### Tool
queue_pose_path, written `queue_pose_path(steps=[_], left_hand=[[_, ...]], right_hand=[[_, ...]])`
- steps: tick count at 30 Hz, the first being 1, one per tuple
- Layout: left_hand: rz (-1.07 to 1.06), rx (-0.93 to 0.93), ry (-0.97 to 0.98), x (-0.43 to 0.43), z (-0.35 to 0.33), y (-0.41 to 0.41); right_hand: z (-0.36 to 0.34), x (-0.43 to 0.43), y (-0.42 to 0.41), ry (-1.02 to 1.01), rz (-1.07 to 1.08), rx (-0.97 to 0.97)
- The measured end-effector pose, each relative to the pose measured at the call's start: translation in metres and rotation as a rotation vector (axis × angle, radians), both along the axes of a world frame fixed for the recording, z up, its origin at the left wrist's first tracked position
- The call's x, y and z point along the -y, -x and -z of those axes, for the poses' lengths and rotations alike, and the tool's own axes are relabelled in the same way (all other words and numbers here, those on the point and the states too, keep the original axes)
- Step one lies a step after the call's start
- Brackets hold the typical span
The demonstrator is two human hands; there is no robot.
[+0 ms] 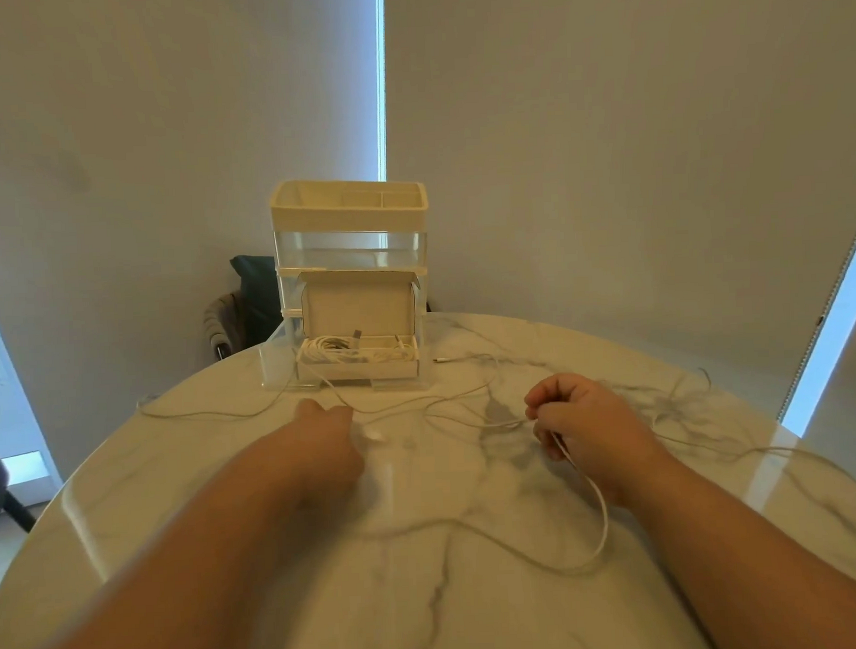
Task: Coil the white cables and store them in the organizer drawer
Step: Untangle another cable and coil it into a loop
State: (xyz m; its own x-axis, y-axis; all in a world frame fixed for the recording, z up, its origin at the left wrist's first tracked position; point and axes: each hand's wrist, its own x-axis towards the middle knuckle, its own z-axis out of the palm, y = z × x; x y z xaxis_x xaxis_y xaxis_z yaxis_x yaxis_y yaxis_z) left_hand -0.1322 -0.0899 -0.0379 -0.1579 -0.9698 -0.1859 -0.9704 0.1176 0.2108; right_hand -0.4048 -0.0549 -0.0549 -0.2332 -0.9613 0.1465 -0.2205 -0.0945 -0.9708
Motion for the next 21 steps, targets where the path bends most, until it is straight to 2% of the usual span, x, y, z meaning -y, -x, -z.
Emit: queue_pose_path(steps=[5,8,14,18,21], left_hand=[[0.030,-0.112,0.034,0.007,-0.001,0.002],[0.016,-0.182,0.051,0.006,0.001,0.004],[0.018,-0.300,0.071,0.004,0.005,0.008],[0.037,-0.312,0.091,0.000,0.002,0.013],[0.064,-0.424,0.097,-0.004,-0.004,0.018]], right_hand=[[-0.002,-0.007,-0.003,-0.143,-0.074,-0.239],[-0.004,-0.008,-0.005,-0.176,-0.093,-0.318],[-0.009,-0.016,-0.013,-0.078,-0.060,-0.404],[-0.011,-0.016,-0.020,-0.048,-0.046,-0.714],[-0.007,-0.011,-0.029,-0.015,-0.115,-0.821]])
